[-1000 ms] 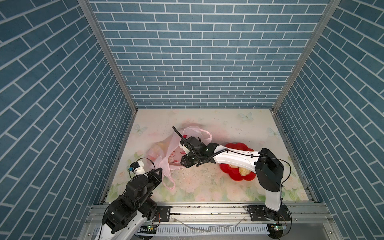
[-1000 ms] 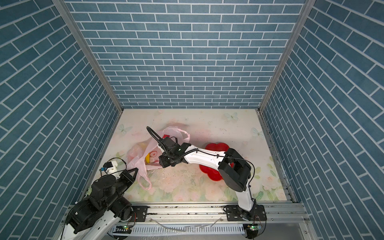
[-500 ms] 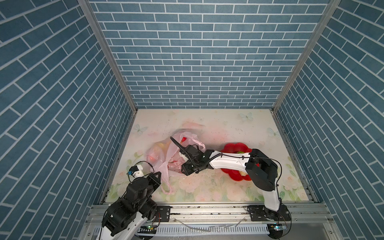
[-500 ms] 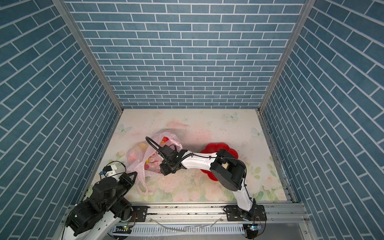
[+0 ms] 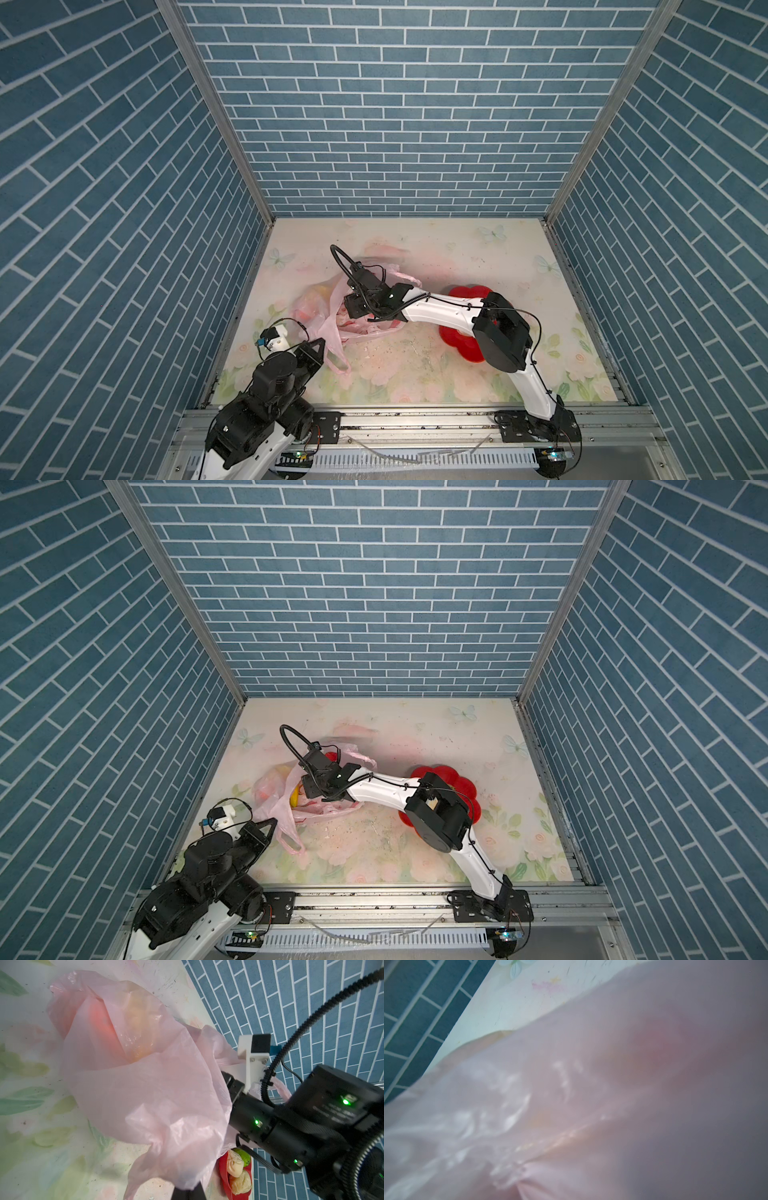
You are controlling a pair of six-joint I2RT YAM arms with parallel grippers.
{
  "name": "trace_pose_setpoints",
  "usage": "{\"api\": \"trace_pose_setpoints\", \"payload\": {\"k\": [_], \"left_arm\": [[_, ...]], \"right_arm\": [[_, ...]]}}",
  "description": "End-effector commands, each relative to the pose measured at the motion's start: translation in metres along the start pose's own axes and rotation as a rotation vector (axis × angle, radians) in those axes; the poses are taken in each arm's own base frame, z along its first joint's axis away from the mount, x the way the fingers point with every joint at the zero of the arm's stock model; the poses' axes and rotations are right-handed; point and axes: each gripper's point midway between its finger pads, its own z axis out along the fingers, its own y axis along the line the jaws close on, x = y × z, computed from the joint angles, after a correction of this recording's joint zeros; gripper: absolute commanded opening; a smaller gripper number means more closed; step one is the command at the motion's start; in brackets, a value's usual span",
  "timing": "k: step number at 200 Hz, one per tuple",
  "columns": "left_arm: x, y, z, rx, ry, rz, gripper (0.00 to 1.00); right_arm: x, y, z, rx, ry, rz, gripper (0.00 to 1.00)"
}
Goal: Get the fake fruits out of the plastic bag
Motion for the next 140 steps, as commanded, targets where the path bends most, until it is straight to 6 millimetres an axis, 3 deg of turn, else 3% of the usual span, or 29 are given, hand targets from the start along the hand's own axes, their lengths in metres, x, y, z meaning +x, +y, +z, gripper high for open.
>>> {"api": "trace_pose_setpoints", "payload": {"k": [1, 47, 140], "left_arm": [[-0.005, -0.02, -0.004, 0.061, -0.005, 0.033, 0.0], [-0.003, -0.021, -0.008, 0.071, 0.011, 0.059, 0.0], [0.007, -0.014, -0.003, 0.077, 0.048, 0.062, 0.0]], "right_arm": [[-0.013, -0.023, 0.018, 0.109, -0.03, 0.013, 0.7], [-0.046, -0.049, 0.028, 0.19, -0.111, 0.051, 0.8], [-0.068, -0.071, 0.054, 0.18, -0.143, 0.068, 0.83]]}}
